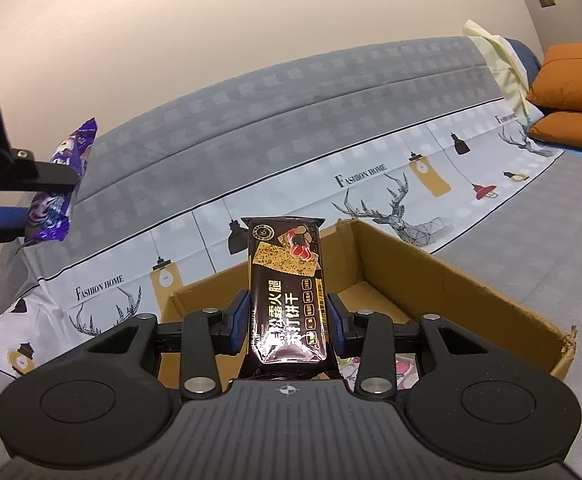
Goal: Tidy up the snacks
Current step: 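Open both grippers to drop the snacks into the box, then move both open grippers back toward the remaining snacks on the sofa, then grasp the red packet with the right gripper while the left grasps the orange-wrapped candy, then lift and carry the red packet and orange-wrapped candy over the box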
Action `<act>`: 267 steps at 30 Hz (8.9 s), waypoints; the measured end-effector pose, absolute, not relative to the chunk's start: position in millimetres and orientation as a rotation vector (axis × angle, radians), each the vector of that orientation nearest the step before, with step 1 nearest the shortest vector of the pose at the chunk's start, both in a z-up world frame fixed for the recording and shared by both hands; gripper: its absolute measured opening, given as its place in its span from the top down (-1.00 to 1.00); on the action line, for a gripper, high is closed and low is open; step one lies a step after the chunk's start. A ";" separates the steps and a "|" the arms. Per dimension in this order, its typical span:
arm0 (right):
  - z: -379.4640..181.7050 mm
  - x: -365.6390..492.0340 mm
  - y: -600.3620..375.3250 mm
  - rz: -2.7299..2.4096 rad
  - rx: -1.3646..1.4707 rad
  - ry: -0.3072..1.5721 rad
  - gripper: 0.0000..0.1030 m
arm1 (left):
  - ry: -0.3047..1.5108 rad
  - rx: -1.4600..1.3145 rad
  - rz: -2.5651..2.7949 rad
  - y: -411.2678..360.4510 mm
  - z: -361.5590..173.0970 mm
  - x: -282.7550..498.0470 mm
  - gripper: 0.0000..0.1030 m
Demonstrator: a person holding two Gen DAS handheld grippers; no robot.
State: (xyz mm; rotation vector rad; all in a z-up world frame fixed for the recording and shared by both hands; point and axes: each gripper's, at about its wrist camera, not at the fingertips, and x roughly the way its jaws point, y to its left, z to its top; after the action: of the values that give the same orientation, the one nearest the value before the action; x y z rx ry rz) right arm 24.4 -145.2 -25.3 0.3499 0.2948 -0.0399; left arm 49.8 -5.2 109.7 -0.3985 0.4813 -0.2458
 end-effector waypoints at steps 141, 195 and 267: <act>-129.3 17.6 85.2 0.475 -0.165 0.730 0.86 | 0.403 -0.605 0.102 240.8 -14.2 -63.7 0.54; -129.4 1.8 29.4 0.543 -0.011 0.820 0.85 | 0.775 -0.158 0.380 207.2 -80.0 78.7 0.69; 6.7 51.9 -193.2 0.039 0.187 0.325 0.85 | 0.319 -0.045 -0.187 9.8 22.0 64.1 0.69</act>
State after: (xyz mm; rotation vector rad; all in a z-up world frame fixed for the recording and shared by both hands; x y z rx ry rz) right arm 51.9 -193.2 6.7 0.1868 0.3255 0.0386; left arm 64.1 9.8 22.0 -0.0453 0.3187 -0.1865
